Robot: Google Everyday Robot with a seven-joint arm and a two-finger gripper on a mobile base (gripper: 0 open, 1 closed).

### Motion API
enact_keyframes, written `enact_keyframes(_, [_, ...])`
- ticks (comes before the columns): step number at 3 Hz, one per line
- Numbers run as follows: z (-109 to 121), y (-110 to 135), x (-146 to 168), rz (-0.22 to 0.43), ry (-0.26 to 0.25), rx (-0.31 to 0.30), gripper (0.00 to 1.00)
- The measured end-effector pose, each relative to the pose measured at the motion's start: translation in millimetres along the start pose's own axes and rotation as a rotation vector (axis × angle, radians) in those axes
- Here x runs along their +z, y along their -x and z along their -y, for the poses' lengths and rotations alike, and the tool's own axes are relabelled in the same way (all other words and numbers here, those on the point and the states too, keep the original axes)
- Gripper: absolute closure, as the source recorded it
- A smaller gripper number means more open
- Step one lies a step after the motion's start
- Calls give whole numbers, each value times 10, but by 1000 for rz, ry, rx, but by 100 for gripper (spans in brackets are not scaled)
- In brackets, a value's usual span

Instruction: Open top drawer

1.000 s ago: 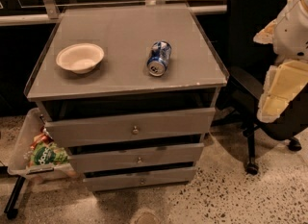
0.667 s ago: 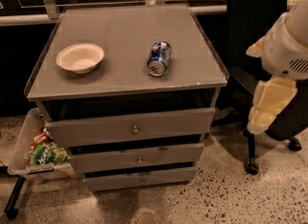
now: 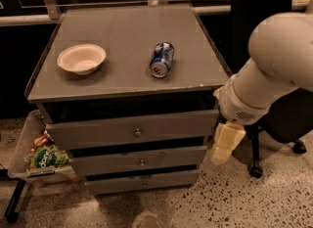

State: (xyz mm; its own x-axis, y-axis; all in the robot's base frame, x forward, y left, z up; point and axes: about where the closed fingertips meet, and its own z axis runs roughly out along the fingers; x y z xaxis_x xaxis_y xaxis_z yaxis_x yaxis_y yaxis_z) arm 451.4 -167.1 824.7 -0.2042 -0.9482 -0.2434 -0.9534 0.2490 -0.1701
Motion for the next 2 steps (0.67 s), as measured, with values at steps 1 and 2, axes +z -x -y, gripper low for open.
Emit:
enact_keyframes(1, [75, 212, 493, 18, 29, -27, 0])
enact_keyframes(2, [75, 213, 495, 18, 29, -28, 0])
